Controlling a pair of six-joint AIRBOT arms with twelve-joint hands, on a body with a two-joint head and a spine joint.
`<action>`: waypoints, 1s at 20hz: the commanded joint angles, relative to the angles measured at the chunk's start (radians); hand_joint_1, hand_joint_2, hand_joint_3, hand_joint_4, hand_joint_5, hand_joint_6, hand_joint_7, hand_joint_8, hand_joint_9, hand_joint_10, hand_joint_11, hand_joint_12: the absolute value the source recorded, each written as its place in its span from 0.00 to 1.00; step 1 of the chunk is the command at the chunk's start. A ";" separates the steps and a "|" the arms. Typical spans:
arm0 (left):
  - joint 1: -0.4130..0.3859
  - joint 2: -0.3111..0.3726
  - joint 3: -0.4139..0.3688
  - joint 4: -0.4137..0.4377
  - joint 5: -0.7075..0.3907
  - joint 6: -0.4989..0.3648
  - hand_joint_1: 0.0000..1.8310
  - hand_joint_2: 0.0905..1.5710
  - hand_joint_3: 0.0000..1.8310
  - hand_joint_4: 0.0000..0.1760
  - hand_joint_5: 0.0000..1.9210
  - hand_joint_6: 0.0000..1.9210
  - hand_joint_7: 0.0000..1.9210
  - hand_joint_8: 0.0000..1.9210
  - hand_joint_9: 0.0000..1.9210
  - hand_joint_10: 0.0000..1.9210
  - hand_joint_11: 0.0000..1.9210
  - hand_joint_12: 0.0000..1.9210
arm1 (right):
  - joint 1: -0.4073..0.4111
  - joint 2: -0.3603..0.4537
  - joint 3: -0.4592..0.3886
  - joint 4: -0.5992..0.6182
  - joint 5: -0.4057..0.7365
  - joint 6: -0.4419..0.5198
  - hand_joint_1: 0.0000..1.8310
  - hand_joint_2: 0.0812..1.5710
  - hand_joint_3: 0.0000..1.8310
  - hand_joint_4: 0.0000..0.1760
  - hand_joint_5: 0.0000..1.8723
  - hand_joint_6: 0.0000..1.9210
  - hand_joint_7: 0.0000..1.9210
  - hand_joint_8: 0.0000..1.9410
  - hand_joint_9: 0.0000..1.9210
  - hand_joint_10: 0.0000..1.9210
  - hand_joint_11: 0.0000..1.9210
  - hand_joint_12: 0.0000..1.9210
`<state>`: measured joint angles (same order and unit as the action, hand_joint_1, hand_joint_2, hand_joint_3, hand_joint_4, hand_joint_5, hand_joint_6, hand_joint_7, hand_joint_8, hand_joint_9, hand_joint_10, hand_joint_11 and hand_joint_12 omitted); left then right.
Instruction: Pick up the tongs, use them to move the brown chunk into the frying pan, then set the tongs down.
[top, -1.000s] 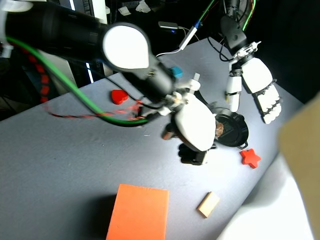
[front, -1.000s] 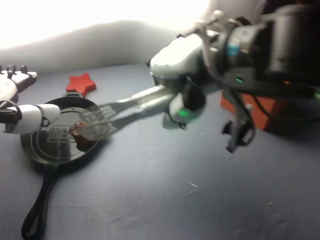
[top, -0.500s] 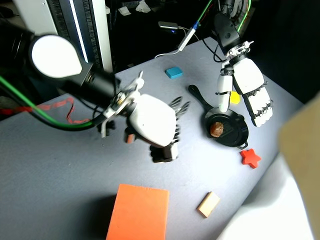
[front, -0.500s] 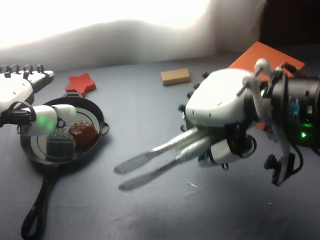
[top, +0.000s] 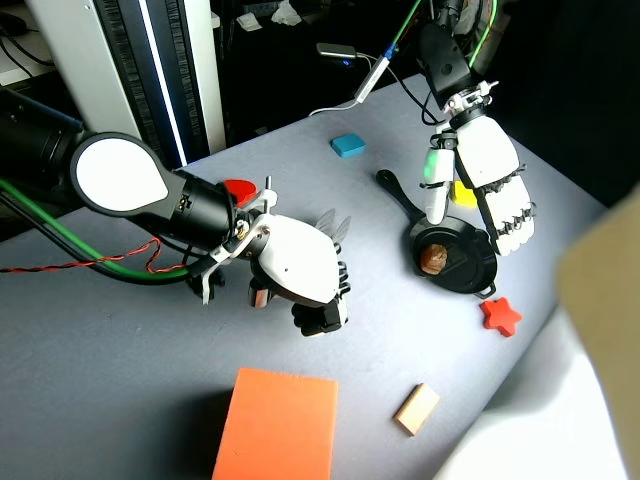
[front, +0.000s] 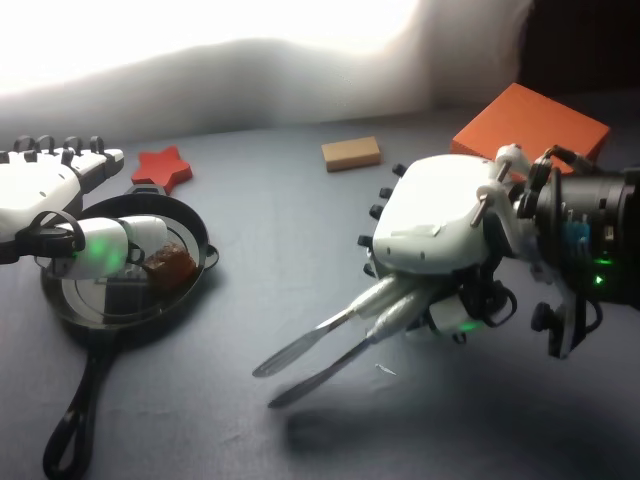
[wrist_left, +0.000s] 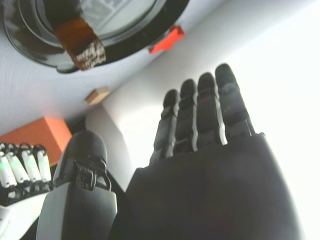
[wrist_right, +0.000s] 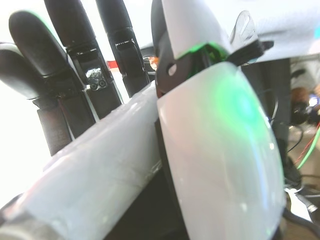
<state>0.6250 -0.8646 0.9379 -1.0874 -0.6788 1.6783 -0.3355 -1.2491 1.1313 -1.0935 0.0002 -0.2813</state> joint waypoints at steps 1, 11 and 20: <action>-0.007 0.008 0.002 0.043 -0.090 -0.002 0.01 0.81 0.00 0.00 0.03 0.00 0.05 0.00 0.02 0.00 0.00 0.09 | 0.001 0.000 0.002 0.001 0.060 -0.004 0.41 0.80 0.00 0.00 0.60 0.02 0.62 0.16 0.50 0.49 0.37 0.74; -0.004 0.008 0.007 0.045 -0.090 -0.004 0.01 0.81 0.00 0.02 0.01 0.00 0.03 0.00 0.01 0.00 0.00 0.06 | -0.014 0.004 0.010 0.001 0.053 -0.037 0.41 0.75 0.00 0.00 0.49 0.00 0.50 0.08 0.38 0.33 0.19 0.73; -0.004 0.008 0.009 0.045 -0.090 -0.006 0.01 0.81 0.00 0.00 0.02 0.00 0.03 0.00 0.01 0.00 0.00 0.06 | -0.023 0.029 -0.011 0.001 0.012 -0.043 0.17 0.65 0.00 0.00 0.14 0.00 0.14 0.00 0.14 0.00 0.00 0.45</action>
<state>0.6254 -0.8646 0.9390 -1.0843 -0.6811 1.6752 -0.3618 -1.2182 1.1172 -1.0927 -0.0338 -0.3199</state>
